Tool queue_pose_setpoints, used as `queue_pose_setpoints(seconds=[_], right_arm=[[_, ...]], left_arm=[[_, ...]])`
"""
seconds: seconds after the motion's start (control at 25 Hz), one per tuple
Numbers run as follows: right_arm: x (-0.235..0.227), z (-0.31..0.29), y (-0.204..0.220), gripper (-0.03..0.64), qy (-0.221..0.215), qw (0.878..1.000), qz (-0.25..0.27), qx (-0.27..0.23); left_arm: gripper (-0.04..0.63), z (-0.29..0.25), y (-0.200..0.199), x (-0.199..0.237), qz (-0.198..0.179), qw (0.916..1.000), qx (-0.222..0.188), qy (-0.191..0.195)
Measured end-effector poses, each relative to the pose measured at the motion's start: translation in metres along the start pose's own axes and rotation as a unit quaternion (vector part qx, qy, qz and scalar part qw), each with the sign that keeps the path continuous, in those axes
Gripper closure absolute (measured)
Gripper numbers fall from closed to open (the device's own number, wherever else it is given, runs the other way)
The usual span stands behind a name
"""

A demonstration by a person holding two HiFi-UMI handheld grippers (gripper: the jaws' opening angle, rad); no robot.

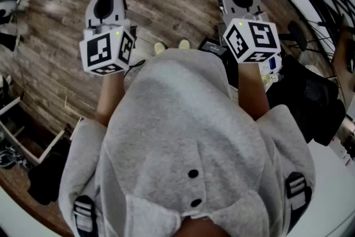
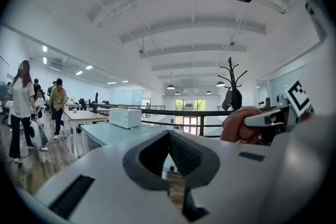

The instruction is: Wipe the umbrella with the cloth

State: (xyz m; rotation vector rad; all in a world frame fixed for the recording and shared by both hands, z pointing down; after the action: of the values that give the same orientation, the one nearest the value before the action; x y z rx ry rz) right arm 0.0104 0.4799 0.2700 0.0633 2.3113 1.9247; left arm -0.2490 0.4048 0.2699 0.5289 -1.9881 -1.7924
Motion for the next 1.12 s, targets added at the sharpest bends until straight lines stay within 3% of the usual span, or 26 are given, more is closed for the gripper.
queue_pose_setpoints(seconds=[0.36,0.72,1.12], right_arm=[[-0.03,-0.002,-0.002,0.548,0.004,1.0,-0.001,0.003],[-0.078,-0.003,0.005,0.548,-0.011,1.0,-0.026,0.001],[-0.097,-0.032,0.01,0.548,-0.008,1.0,-0.015,-0.004]], left_arm=[[0.583,-0.02,0.0,-0.023,0.01,0.9999,0.007,0.004],[0.583,-0.041,-0.003,-0.062,-0.015,0.9997,0.019,-0.004],[0.583,-0.079,0.0,-0.054,-0.028,0.9996,0.01,-0.003]])
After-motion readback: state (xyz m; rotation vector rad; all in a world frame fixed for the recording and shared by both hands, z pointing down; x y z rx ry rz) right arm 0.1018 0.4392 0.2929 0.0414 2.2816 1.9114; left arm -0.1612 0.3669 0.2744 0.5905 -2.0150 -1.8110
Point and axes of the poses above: the fingertips, and each gripper's own axes: z backward along the fingers, x to its left, y out of its underside, the point moved 5 cm from there along z, backward along the fingers, and after that the axes turned 1 degree about z, right-handed, at the moved point
